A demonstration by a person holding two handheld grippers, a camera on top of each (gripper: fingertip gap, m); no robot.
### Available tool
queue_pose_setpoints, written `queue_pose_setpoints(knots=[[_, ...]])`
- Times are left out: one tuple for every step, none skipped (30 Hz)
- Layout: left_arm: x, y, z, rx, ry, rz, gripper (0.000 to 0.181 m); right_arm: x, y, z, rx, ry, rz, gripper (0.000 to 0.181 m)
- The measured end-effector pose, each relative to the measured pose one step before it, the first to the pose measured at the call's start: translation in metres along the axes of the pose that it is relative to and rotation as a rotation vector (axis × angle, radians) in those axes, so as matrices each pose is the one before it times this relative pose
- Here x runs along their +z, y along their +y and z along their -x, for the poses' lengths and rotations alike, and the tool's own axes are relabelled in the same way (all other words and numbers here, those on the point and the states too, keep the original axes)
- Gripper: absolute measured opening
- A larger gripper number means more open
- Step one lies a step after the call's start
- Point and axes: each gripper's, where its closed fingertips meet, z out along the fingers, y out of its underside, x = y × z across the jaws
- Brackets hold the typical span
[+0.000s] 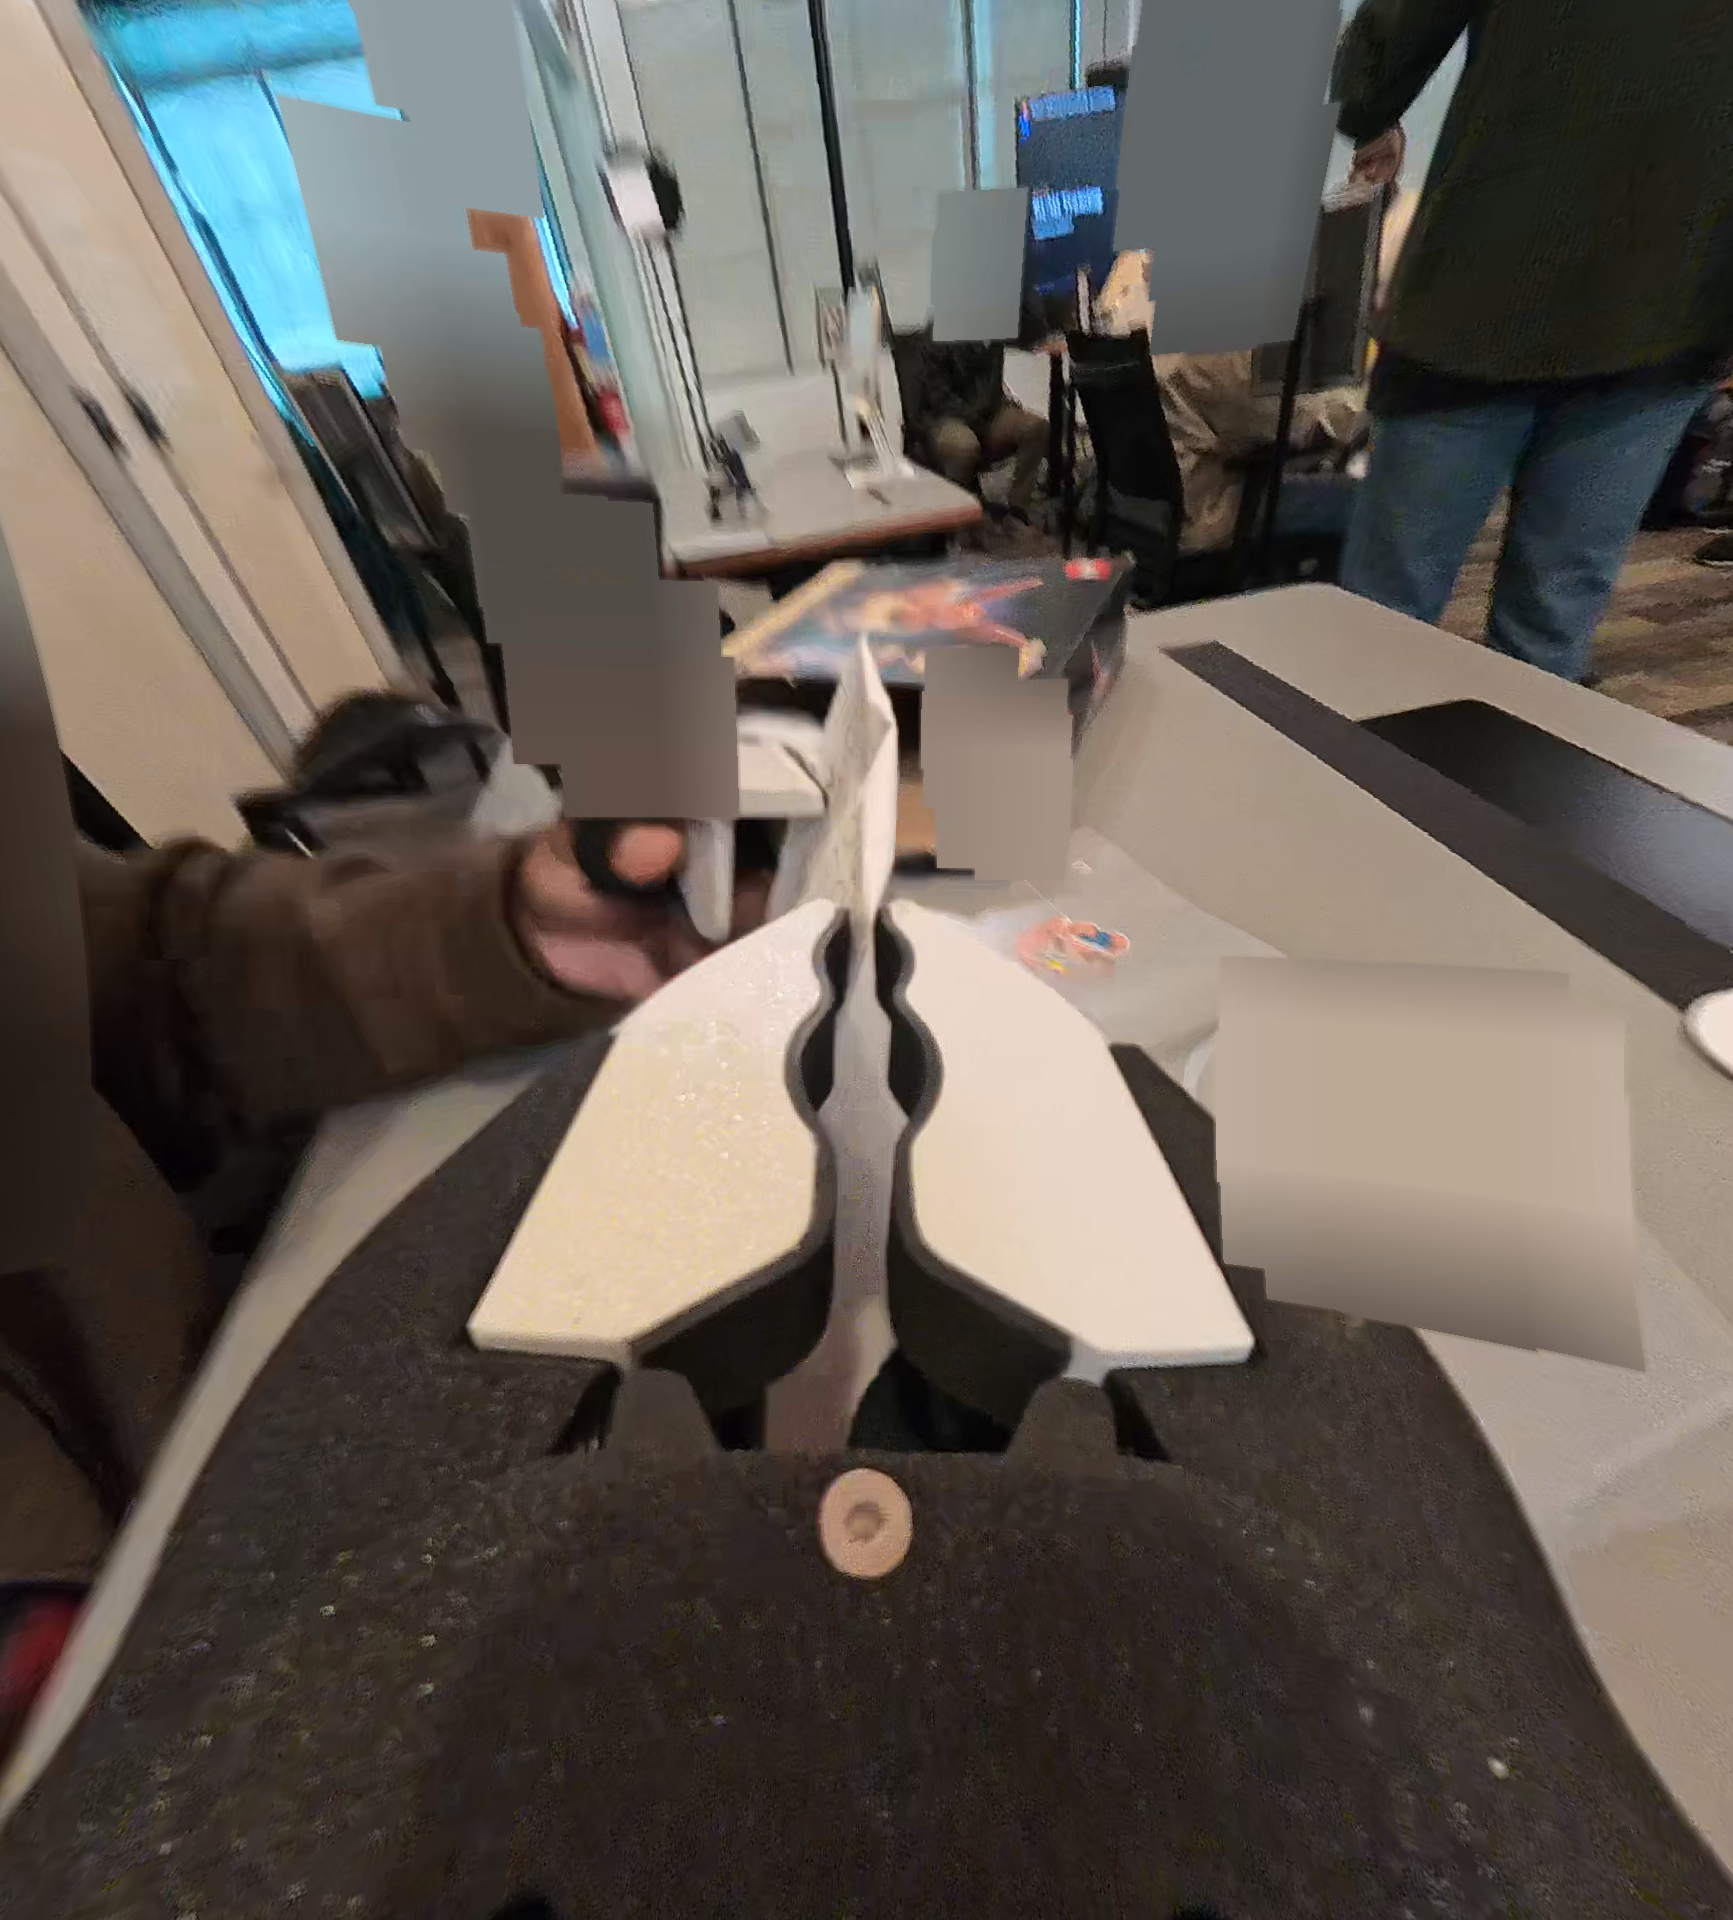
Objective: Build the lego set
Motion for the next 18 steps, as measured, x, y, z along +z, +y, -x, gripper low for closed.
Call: queue_pose_setpoints(knots=[[-0.00021, 0.00690, 0.00177, -0.0089, -0.0073, 0.0877, 0.000, -0.00178, 0.00780, -0.00423, -0.0615, 0.0369, 0.0634, 0.011], [-0.00032, 0.00998, 0.00175, -0.0236, -0.0027, 0.1056, 0.000, -0.00240, 0.00773, -0.00419, -0.0704, 0.0443, 0.0662, 0.019], [-0.00015, 0.01092, 0.00095, -0.0288, 0.0043, 0.1043, 0.000, -0.00261, 0.00729, -0.00293, -0.0765, 0.0438, 0.0658, 0.024], [0.00053, 0.00921, -0.00144, -0.0210, 0.0177, 0.0848, 0.000, -0.00194, 0.00590, -0.00071, -0.0745, 0.0331, 0.0571, 0.026], [0.00213, 0.01061, -0.00447, -0.0217, 0.0401, 0.0954, 0.000, -0.00047, 0.00301, 0.00242, -0.0640, 0.0148, 0.0421, 0.028], [0.00370, 0.00899, -0.00548, -0.0016, 0.0463, 0.0857, 0.000, 0.00156, 0.00007, 0.00589, -0.0508, -0.0076, 0.0262, 0.028], [0.00466, 0.00532, -0.00377, 0.0104, 0.0322, 0.0637, 0.000, 0.00367, -0.00191, 0.00815, -0.0405, -0.0228, 0.0163, 0.028], [0.00500, 0.00329, -0.00584, 0.0106, 0.0454, 0.0553, 0.000, 0.00535, -0.00186, 0.00842, -0.0374, -0.0258, 0.0171, 0.028], [0.00485, 0.00237, -0.00566, 0.0113, 0.0413, 0.0495, 0.000, 0.00647, -0.00064, 0.00701, -0.0420, -0.0206, 0.0255, 0.028], [0.00399, 0.00170, -0.00312, 0.0198, 0.0203, 0.0460, 0.000, 0.00658, 0.00057, 0.00458, -0.0487, -0.0106, 0.0337, 0.027], [0.00285, -0.00034, -0.00026, 0.0219, 0.0005, 0.0312, 0.000, 0.00576, 0.00052, 0.00273, -0.0488, -0.0035, 0.0334, 0.025], [0.00147, -0.00098, 0.00100, 0.0125, -0.0062, 0.0232, 0.000, 0.00437, 0.00012, 0.00233, -0.0382, -0.0074, 0.0276, 0.020], [0.00045, -0.00097, 0.00143, 0.0089, -0.0078, 0.0180, 0.000, 0.00270, -0.00063, 0.00232, -0.0233, -0.0144, 0.0188, 0.016], [-0.00001, -0.00103, 0.00100, 0.0083, -0.0046, 0.0128, 0.000, 0.00149, -0.00149, 0.00138, -0.0112, -0.0119, 0.0080, 0.013], [-0.00002, -0.00022, 0.00068, 0.0052, -0.0045, 0.0132, 0.000, 0.00055, -0.00160, -0.00001, -0.0039, -0.0057, 0.0024, 0.010], [-0.00033, -0.00026, 0.00016, 0.0065, -0.0044, 0.0106, 0.000, 0.00024, -0.00112, -0.00028, -0.0011, -0.0046, 0.0017, 0.008], [-0.00039, 0.00027, 0.00015, 0.0069, -0.0057, 0.0129, 0.000, 0.00028, -0.00061, 0.00014, -0.0015, -0.0057, 0.0016, 0.007], [-0.00040, 0.00048, 0.00008, 0.0058, -0.0065, 0.0137, 0.000, 0.00045, -0.00036, 0.00027, -0.0033, -0.0044, 0.0005, 0.007]])
